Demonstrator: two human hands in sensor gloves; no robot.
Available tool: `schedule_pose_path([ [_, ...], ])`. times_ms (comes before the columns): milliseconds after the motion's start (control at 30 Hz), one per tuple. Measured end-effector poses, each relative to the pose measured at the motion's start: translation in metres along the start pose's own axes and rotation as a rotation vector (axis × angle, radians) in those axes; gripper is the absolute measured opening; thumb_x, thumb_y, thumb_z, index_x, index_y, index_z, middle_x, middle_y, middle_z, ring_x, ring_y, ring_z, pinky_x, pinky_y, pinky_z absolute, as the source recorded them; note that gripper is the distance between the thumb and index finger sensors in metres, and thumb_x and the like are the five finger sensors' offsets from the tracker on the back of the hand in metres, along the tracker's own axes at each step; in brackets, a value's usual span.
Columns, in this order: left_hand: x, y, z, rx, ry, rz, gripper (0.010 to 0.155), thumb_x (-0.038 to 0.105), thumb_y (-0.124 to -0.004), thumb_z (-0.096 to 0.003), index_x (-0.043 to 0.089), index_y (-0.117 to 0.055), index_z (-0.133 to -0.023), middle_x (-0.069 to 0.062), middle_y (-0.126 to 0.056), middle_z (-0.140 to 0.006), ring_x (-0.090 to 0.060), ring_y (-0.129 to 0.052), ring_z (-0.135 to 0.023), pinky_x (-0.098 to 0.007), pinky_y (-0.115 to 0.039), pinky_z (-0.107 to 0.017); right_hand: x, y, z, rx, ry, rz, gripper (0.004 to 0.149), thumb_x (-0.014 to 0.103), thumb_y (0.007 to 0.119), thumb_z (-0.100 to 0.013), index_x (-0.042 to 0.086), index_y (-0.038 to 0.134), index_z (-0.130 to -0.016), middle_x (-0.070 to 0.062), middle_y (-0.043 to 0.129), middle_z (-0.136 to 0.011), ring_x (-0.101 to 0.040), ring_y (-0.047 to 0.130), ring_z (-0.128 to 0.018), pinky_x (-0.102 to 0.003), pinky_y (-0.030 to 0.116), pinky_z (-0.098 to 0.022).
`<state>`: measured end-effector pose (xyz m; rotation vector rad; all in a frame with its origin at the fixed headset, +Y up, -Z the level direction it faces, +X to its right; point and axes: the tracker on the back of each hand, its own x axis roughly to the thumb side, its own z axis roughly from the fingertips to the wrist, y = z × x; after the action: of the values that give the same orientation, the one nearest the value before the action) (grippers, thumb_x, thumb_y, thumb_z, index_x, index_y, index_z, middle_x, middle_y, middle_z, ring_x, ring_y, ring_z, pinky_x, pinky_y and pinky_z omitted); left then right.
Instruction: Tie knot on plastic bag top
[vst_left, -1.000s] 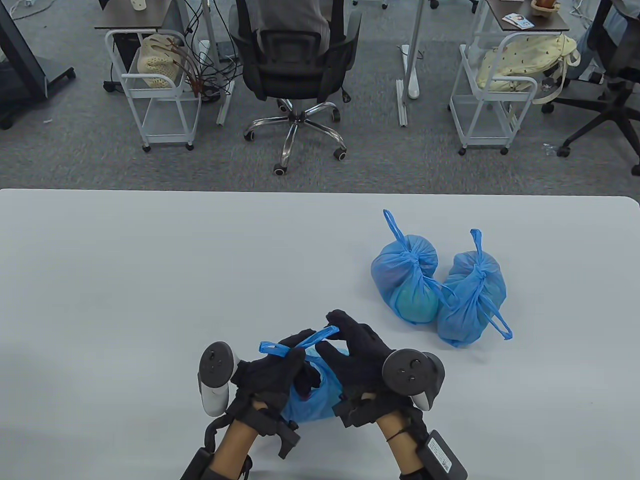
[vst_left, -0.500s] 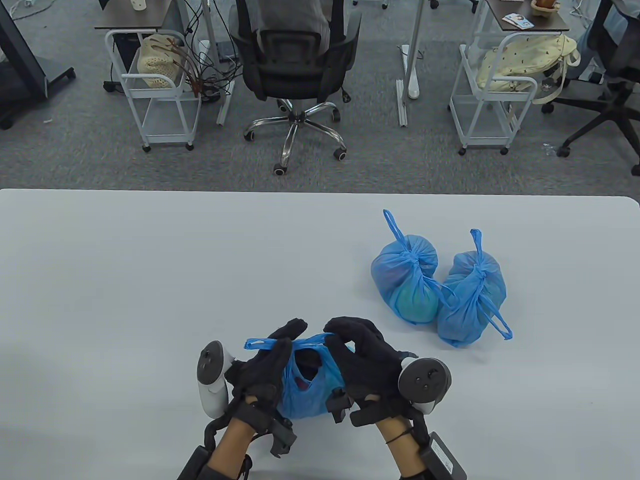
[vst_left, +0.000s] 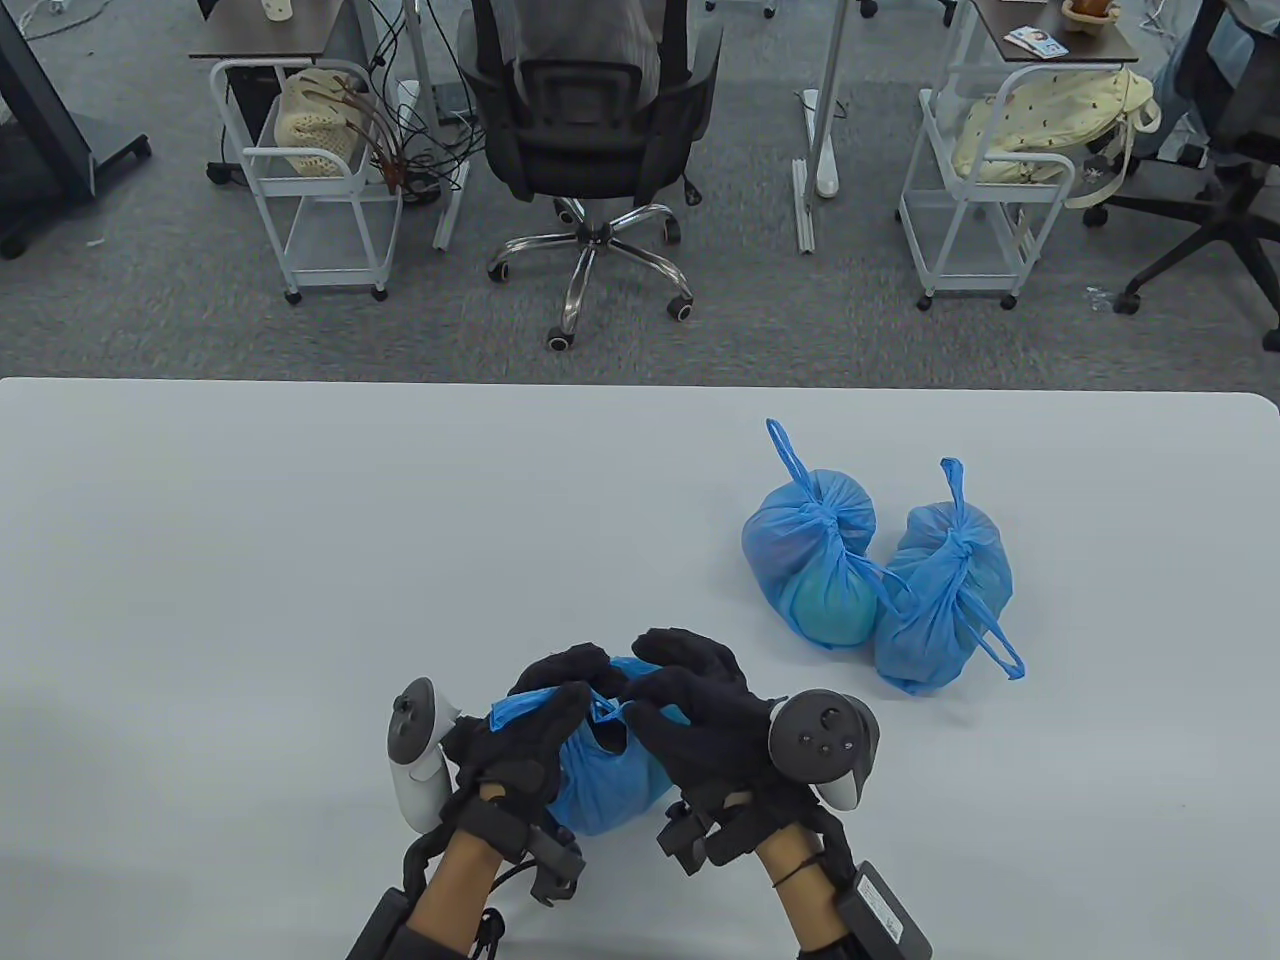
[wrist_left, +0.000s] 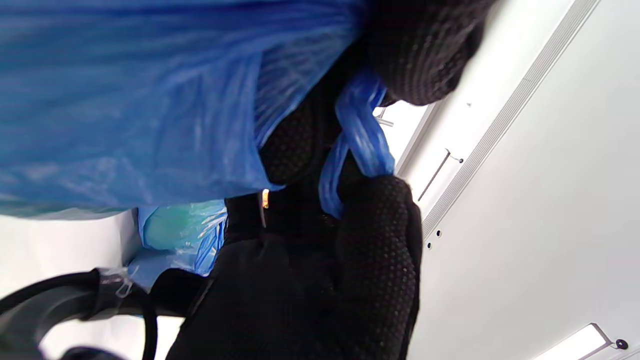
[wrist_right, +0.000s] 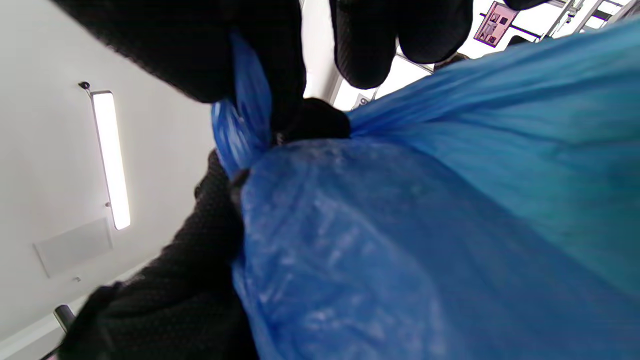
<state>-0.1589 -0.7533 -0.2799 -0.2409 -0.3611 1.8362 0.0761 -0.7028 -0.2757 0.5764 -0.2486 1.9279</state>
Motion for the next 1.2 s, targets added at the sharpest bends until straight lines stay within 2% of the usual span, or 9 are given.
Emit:
schedule_pose_path([
  [167,0.005,0.001,0.001,0.057,-0.021,-0.056,0.037,0.03,-0.084,-0.0495,0.032,-0.084,-0.086,0.001,-0.098,-0.082,-0.006,-0.111,-0.042,-0.039,-0.085,-0.063,-0.008,0.0,-0.001,0.074,0.038,-0.014,0.036,0.043,0.079,-0.051,0.017,0.091,-0.073,-0.026,0.068,-0.099,-0.055,0.061,-0.092,-0.076,0.047,-0.057],
  [300,0.007,0.001,0.001,0.047,-0.026,-0.058,0.036,0.028,-0.084,-0.0487,0.031,-0.085,-0.085,0.0,-0.099,-0.081,-0.005,-0.113,-0.043,-0.039,-0.084,-0.065,-0.016,-0.006,0.0,-0.028,0.051,-0.102,0.043,0.046,0.075,-0.052,0.017,0.086,-0.082,-0.025,0.071,-0.098,-0.054,0.065,-0.09,-0.076,0.049,-0.056],
  [433,0.007,-0.004,-0.001,0.004,-0.021,-0.088,0.036,0.027,-0.085,-0.0473,0.03,-0.087,-0.083,-0.001,-0.1,-0.079,-0.006,-0.113,-0.042,-0.04,-0.083,-0.065,-0.022,-0.008,0.002,-0.049,0.094,-0.175,0.05,0.042,0.073,-0.053,0.015,0.074,-0.095,-0.026,0.069,-0.099,-0.055,0.063,-0.091,-0.077,0.047,-0.056],
  [500,0.007,-0.008,-0.002,-0.03,-0.018,-0.098,0.036,0.026,-0.086,-0.0468,0.03,-0.088,-0.083,-0.002,-0.1,-0.079,-0.007,-0.114,-0.043,-0.041,-0.082,-0.066,-0.024,-0.006,0.001,-0.019,0.097,-0.14,0.053,0.038,0.073,-0.053,0.023,0.063,-0.102,-0.024,0.066,-0.103,-0.055,0.061,-0.094,-0.077,0.045,-0.057],
  [600,0.009,-0.012,-0.003,-0.073,-0.012,-0.115,0.036,0.025,-0.086,-0.0466,0.029,-0.088,-0.083,-0.002,-0.1,-0.079,-0.008,-0.114,-0.047,-0.042,-0.081,-0.067,-0.025,-0.001,0.0,0.106,0.12,-0.123,0.056,0.036,0.073,-0.053,0.023,0.058,-0.105,-0.02,0.07,-0.103,-0.055,0.06,-0.097,-0.078,0.042,-0.058],
  [667,0.009,-0.012,-0.004,-0.088,-0.007,-0.137,0.036,0.025,-0.086,-0.0464,0.029,-0.088,-0.082,-0.003,-0.1,-0.078,-0.008,-0.114,-0.047,-0.042,-0.081,-0.067,-0.025,0.002,0.0,0.117,0.136,-0.132,0.055,0.034,0.073,-0.052,0.021,0.06,-0.104,-0.019,0.077,-0.098,-0.053,0.066,-0.094,-0.078,0.043,-0.058],
  [767,0.011,-0.01,-0.003,-0.09,-0.001,-0.212,0.036,0.025,-0.086,-0.0462,0.029,-0.089,-0.082,-0.003,-0.1,-0.077,-0.009,-0.114,-0.048,-0.043,-0.08,-0.067,-0.024,0.002,-0.001,0.126,0.139,-0.116,0.05,0.029,0.076,-0.051,0.017,0.068,-0.099,-0.012,0.09,-0.082,-0.046,0.082,-0.084,-0.077,0.047,-0.058],
  [1033,0.026,-0.015,-0.001,-0.059,-0.064,-0.462,0.038,0.024,-0.087,-0.0456,0.028,-0.09,-0.083,-0.005,-0.102,-0.075,-0.011,-0.115,-0.048,-0.044,-0.08,-0.066,-0.024,0.0,-0.002,0.08,0.14,-0.01,0.045,0.024,0.081,-0.048,0.015,0.077,-0.092,-0.01,0.096,-0.069,-0.037,0.094,-0.066,-0.073,0.059,-0.055],
  [1200,0.04,-0.016,0.005,0.073,-0.165,-0.743,0.036,0.023,-0.088,-0.0451,0.031,-0.094,-0.079,-0.006,-0.101,-0.075,-0.012,-0.115,-0.047,-0.044,-0.08,-0.066,-0.023,0.0,-0.002,0.071,0.127,-0.037,0.044,0.024,0.081,-0.048,0.014,0.078,-0.09,-0.011,0.096,-0.067,-0.036,0.095,-0.063,-0.073,0.06,-0.054],
])
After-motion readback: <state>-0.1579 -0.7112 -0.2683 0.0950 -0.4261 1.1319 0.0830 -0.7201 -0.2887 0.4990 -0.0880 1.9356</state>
